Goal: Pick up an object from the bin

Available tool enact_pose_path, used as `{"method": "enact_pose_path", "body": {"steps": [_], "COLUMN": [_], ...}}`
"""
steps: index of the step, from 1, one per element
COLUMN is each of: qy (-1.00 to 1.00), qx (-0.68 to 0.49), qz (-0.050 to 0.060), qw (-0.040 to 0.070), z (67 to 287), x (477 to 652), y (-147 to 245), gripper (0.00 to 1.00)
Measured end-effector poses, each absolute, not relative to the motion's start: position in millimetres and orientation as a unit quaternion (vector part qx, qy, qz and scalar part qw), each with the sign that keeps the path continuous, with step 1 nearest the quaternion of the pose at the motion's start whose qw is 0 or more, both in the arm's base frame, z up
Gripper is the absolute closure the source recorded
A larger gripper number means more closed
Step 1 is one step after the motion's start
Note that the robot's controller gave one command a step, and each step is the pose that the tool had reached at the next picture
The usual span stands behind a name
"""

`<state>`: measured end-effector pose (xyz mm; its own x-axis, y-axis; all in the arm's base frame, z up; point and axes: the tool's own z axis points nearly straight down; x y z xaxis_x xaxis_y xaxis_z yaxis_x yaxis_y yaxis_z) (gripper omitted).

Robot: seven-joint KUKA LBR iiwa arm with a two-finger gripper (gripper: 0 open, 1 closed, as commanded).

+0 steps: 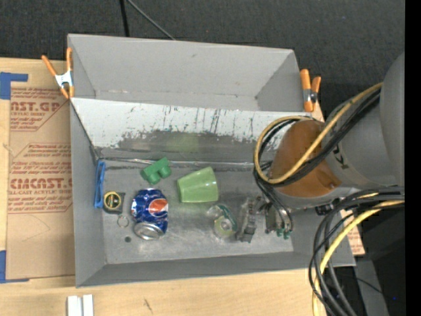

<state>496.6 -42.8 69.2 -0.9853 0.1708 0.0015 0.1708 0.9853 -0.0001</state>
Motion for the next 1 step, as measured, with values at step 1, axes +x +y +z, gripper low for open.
{"method": "enact_pose_path", "body": {"steps": [1], "qy": [-0.996], "qx": [-0.086], "qz": [0.0], "qw": [0.001], "z": [69.2], "x": [496.6], "y": [-43.0], "gripper": [0.0]}}
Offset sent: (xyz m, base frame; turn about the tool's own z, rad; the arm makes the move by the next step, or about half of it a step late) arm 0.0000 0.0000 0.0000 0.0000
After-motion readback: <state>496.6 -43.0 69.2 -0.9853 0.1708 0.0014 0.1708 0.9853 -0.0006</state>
